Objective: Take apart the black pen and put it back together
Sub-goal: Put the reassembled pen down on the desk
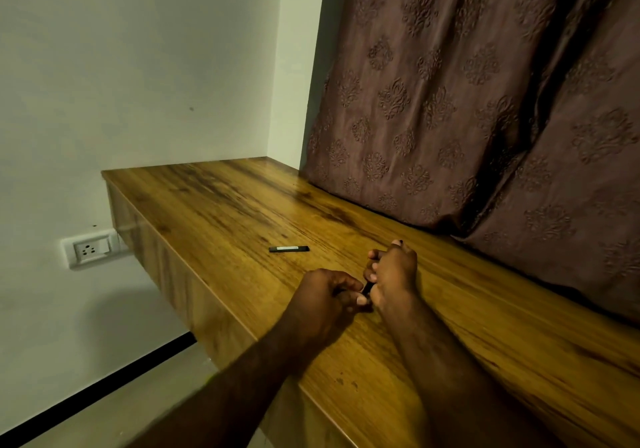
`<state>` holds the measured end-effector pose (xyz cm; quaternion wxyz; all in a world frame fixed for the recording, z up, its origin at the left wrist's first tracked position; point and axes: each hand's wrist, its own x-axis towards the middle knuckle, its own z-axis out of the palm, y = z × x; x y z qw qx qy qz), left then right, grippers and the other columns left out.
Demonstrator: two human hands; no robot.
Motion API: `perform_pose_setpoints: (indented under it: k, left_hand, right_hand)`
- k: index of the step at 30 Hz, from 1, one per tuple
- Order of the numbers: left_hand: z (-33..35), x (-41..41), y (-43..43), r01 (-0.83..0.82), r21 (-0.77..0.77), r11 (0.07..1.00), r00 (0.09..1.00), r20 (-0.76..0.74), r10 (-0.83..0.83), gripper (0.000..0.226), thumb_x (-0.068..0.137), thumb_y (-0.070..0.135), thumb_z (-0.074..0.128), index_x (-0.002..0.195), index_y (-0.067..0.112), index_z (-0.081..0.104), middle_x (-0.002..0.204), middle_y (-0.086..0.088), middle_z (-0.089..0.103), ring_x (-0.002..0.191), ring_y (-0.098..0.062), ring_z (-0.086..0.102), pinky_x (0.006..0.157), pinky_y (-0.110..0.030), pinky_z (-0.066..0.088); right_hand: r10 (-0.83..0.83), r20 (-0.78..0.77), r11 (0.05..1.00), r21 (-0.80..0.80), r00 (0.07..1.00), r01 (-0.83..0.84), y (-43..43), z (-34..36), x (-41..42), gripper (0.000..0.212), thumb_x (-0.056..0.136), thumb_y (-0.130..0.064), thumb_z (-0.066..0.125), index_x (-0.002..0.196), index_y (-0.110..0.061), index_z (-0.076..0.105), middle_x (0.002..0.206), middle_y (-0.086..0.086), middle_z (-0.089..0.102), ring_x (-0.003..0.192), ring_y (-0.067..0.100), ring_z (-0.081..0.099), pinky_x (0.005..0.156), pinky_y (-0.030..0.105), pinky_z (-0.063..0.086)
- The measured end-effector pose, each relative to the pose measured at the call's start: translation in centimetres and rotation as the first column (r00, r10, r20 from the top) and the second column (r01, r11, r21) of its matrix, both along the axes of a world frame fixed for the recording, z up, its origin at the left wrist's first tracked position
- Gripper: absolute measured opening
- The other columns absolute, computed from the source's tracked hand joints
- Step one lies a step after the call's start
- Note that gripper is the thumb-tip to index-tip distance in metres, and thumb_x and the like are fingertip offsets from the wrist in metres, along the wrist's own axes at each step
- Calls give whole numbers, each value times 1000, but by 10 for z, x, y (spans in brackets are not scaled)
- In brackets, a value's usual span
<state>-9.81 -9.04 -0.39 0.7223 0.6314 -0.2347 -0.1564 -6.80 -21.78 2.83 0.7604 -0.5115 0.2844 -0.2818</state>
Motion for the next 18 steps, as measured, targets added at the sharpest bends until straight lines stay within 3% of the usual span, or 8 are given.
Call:
perform_pose_setpoints:
  k: [2, 4, 7, 12, 15, 18]
  left_hand:
    - [-1, 1, 1, -56, -6, 998, 998, -9, 56, 13, 86, 14, 63, 79, 6, 69, 65, -8, 64, 65, -23, 51, 61, -37, 40]
    - [1, 3, 2, -177, -36, 984, 983, -55, 175, 18, 92, 9, 56, 77, 5, 66, 59, -4, 62, 57, -17, 53, 54, -28, 43]
    - [6, 6, 4, -372, -84, 924, 926, -99, 364, 19, 94, 4, 51, 79, 5, 63, 47, 5, 60, 42, -1, 54, 41, -15, 45]
    - [6, 13, 15, -456, -99, 885, 888, -112, 445, 17, 92, 4, 55, 78, 6, 64, 59, -6, 61, 48, -10, 55, 49, -26, 49]
    - [7, 22, 34, -459, -103, 883, 886, -124, 446, 13, 91, -2, 54, 80, -4, 62, 52, -5, 58, 41, -8, 53, 41, -20, 46]
    - [8, 38, 62, -363, -82, 928, 925, -156, 347, 15, 91, -1, 54, 80, -1, 64, 58, -8, 59, 51, -18, 55, 49, -28, 48]
  right_hand:
    - [16, 16, 999, 37, 1000, -17, 1, 1, -2, 39, 104, -29, 28, 129, -3, 45, 65, 5, 49, 46, 15, 39, 44, 25, 35]
    - [50, 84, 996, 70, 995, -56, 5, 1, -5, 29, 105, -23, 29, 123, -5, 43, 70, 9, 53, 54, 18, 49, 50, 31, 45]
    - [96, 72, 995, -21, 993, -94, 10, -2, -8, 19, 103, -23, 39, 112, -12, 51, 78, 8, 62, 66, 19, 58, 54, 32, 46]
    - [327, 96, 945, -64, 940, -322, -7, -10, -17, 10, 92, -22, 64, 91, -13, 59, 59, -2, 50, 51, 10, 47, 48, 27, 39]
    - [464, 116, 885, -36, 878, -463, -20, -12, -18, 7, 87, -11, 68, 90, -12, 62, 61, 0, 51, 52, 9, 49, 48, 25, 43]
    - [580, 90, 814, -100, 810, -572, -23, -15, -15, 8, 86, -2, 66, 92, -6, 63, 68, 6, 62, 57, 13, 57, 53, 28, 51]
